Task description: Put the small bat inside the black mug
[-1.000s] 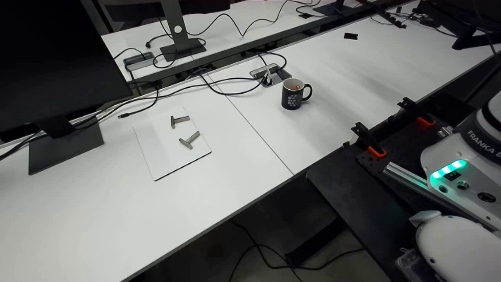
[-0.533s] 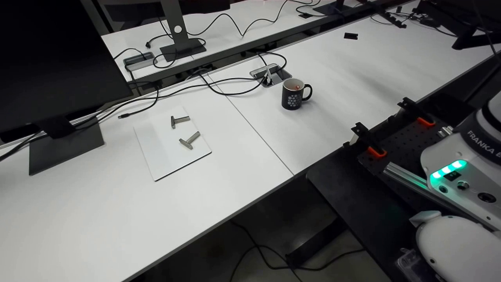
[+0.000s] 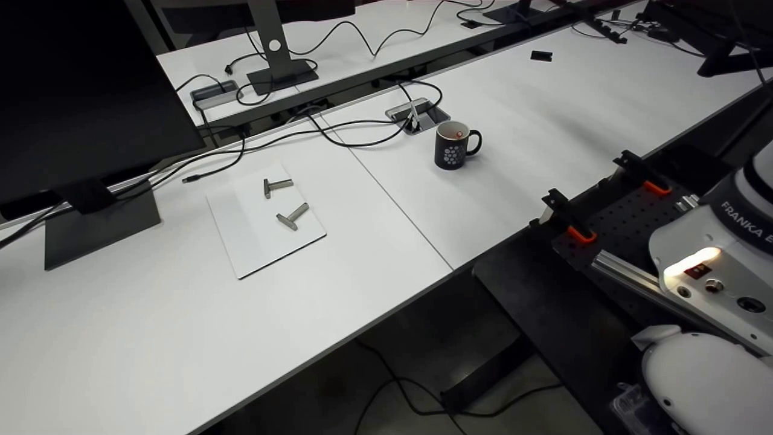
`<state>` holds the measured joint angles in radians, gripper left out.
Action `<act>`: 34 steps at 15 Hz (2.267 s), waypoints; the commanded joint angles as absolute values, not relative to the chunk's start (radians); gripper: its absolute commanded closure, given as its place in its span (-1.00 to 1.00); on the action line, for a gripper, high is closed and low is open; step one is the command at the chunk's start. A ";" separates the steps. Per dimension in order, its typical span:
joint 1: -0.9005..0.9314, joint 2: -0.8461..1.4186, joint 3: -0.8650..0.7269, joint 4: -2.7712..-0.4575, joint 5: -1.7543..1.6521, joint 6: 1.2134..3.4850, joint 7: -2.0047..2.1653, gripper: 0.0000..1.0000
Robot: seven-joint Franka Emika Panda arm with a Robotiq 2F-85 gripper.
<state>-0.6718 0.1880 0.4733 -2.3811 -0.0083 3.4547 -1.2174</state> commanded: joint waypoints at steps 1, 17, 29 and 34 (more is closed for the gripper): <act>-0.583 0.151 0.366 -2.381 0.001 3.455 -1.304 -1.00; -0.393 0.120 0.214 -2.461 -0.301 3.468 -1.497 -1.00; -0.694 0.281 0.390 -2.471 -0.920 3.459 -1.471 -1.00; -0.881 0.355 0.535 -2.449 -1.120 3.460 -1.407 -1.00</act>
